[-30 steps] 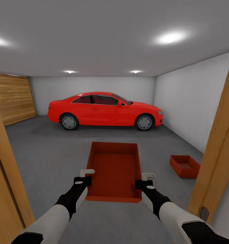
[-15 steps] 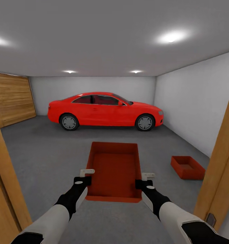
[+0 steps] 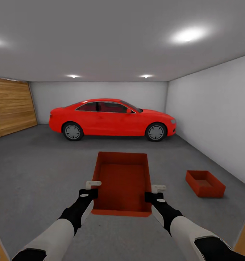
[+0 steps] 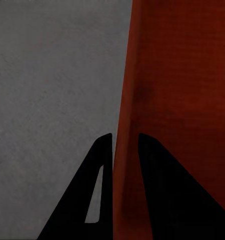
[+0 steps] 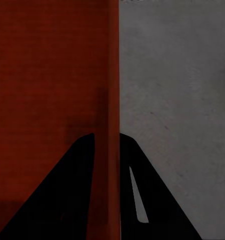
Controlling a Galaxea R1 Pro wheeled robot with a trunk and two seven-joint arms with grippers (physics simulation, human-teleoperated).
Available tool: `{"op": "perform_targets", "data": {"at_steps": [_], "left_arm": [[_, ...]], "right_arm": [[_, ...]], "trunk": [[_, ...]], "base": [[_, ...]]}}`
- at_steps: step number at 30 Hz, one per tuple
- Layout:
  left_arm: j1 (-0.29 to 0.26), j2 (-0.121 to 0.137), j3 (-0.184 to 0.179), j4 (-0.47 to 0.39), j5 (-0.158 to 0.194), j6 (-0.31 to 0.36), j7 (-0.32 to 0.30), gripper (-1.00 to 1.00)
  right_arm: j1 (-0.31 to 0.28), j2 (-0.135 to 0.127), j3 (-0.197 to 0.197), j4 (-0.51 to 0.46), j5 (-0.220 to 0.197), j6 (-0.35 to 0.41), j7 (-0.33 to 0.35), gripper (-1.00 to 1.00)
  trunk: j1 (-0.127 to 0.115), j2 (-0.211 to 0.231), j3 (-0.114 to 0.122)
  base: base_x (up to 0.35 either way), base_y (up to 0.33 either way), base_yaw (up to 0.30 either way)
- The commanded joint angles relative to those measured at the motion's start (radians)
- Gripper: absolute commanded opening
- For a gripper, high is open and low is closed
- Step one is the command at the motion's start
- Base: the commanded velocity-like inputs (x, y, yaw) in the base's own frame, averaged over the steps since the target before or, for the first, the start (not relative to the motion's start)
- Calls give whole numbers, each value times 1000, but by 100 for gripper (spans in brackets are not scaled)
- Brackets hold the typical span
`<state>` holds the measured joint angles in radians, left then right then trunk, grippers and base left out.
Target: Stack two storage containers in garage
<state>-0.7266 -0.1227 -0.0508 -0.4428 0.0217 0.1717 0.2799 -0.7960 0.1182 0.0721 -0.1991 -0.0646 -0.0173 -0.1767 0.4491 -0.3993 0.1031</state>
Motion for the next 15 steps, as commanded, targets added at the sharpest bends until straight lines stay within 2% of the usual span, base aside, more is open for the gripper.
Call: {"op": "perform_targets", "data": {"at_steps": [1,15], "left_arm": [[0,18,0,-4,-19,9,32,-100],[0,18,0,-4,-19,11,32,-100]], "right_arm": [[0,-22,6,1,-4,-2,-6,-100],[0,-22,6,1,-4,-2,-6,-100]], "trunk": [[1,-1,0],[1,-1,0]], "base": [[321,0,0],[321,0,0]]}}
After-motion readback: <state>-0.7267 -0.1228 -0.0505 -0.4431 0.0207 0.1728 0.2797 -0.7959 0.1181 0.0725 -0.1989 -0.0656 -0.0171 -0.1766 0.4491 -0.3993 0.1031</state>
